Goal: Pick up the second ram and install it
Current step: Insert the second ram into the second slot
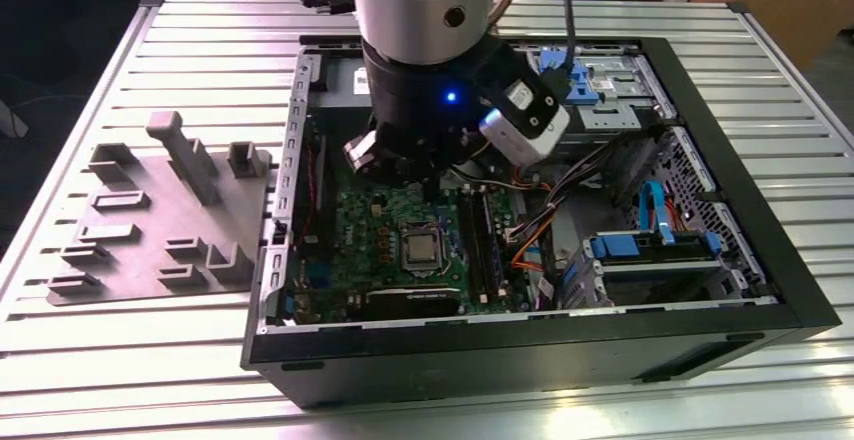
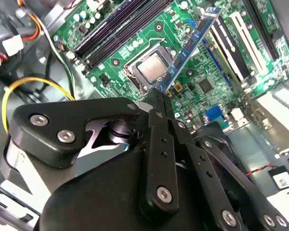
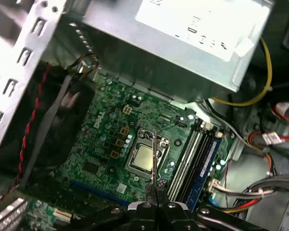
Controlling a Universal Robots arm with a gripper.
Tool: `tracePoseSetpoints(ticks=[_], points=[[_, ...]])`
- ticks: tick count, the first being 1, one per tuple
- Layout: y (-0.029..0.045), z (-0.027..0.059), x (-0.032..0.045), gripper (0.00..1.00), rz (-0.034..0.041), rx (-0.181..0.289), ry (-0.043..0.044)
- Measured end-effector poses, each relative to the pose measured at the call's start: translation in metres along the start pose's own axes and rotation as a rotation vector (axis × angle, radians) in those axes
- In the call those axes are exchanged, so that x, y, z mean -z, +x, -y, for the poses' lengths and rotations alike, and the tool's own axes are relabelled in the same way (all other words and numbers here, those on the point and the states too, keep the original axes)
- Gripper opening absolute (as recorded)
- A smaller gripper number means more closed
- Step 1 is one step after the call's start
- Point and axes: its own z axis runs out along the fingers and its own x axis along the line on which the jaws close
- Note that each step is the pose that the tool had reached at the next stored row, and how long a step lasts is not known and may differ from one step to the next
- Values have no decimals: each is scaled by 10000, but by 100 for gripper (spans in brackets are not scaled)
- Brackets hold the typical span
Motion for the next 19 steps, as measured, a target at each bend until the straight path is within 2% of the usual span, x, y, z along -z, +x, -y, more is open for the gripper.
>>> tracePoseSetpoints(ticks=[13, 17, 19], points=[[1, 0, -14, 12, 31, -2256, 161], [1, 0, -15, 12, 37, -2680, 190], [1, 0, -15, 12, 37, -2688, 192]])
